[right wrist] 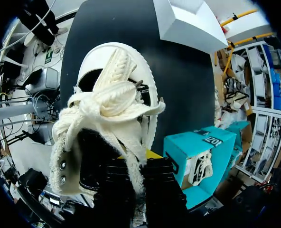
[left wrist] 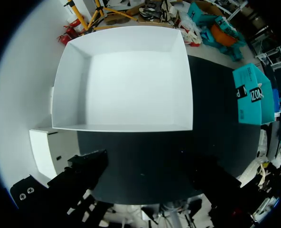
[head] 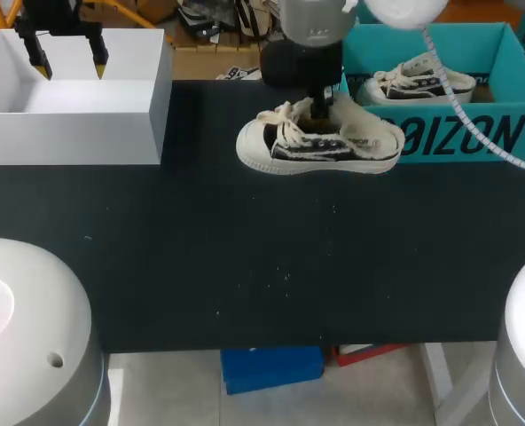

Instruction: Take the shoe out of the shoebox, open the shoe tongue, remove and reinsert the insole, then place the shoe into the shoebox

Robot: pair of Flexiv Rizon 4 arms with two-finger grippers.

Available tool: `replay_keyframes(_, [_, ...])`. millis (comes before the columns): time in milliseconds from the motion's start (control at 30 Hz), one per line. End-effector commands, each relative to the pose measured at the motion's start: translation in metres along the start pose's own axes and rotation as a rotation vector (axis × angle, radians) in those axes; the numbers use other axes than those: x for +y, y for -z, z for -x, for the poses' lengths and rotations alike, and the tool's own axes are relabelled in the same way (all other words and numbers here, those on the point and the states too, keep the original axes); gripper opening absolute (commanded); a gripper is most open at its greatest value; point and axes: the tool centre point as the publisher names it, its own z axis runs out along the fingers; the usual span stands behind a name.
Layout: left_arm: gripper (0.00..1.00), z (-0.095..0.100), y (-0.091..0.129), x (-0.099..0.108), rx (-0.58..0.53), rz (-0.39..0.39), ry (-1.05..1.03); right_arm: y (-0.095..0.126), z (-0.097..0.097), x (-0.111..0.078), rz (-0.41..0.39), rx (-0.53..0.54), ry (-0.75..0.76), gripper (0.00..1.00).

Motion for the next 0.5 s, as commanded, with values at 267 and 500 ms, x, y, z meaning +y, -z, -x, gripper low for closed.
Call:
replay_keyframes(267, [1.0,-0.001,0.001,0.0,-0.002,0.001,0.002,-0.068,-0.041,0.062,0.014,0.038,0.026,0.0])
replay_keyframes(500, [1.0,-0.001,0.001,0.0,-0.002,0.001,0.002,-0.093,-0.057,0.098,0.042,0.058,0.054,0.0])
